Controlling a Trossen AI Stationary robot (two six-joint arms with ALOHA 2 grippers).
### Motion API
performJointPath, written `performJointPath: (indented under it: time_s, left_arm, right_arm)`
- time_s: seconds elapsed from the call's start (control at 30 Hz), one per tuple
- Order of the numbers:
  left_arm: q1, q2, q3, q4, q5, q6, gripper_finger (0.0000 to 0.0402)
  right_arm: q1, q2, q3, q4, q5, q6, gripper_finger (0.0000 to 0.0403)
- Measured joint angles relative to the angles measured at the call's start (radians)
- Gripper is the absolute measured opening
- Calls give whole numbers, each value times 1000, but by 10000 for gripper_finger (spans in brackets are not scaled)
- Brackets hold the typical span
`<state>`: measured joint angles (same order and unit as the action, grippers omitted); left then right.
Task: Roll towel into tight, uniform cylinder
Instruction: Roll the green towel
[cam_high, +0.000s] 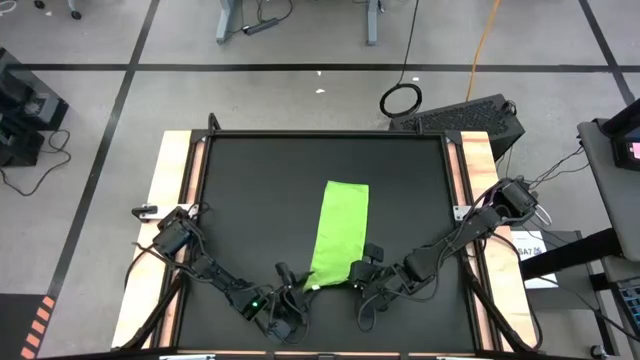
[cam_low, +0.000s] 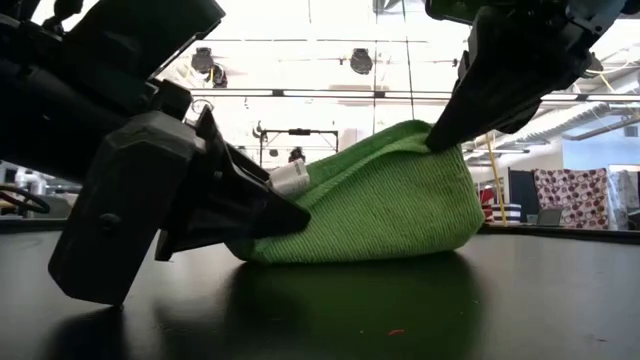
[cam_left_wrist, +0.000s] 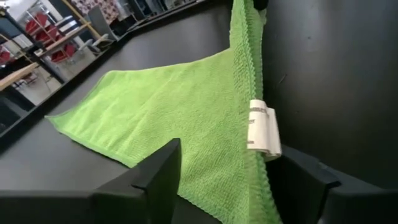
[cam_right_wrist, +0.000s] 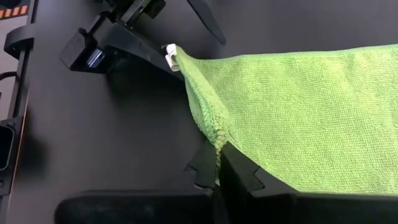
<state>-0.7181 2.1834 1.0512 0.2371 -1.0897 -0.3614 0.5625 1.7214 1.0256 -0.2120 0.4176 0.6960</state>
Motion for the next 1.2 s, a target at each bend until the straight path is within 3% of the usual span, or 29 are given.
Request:
performJointPath:
  time_s: [0.3, 0.53, 0.77, 0.93, 1.2]
  left_arm:
    - [-4, -2, 0, -34, 40, -6, 123]
    - [-12, -5, 0, -39, 51, 43, 95]
    - [-11, -11, 1, -14, 131, 137, 64]
    - [17, -27, 1, 19, 298, 241, 30]
    - [115, -31, 0, 45, 619, 298, 9]
  right_arm:
    - [0, 0, 0, 0, -2, 4, 0]
    - [1, 0, 0, -8, -34, 27, 0]
    - [28, 0, -1, -59, -52, 102, 0]
    - [60, 1, -56, -7, -46, 185, 0]
    - [103, 1, -223, 272, -26, 294, 0]
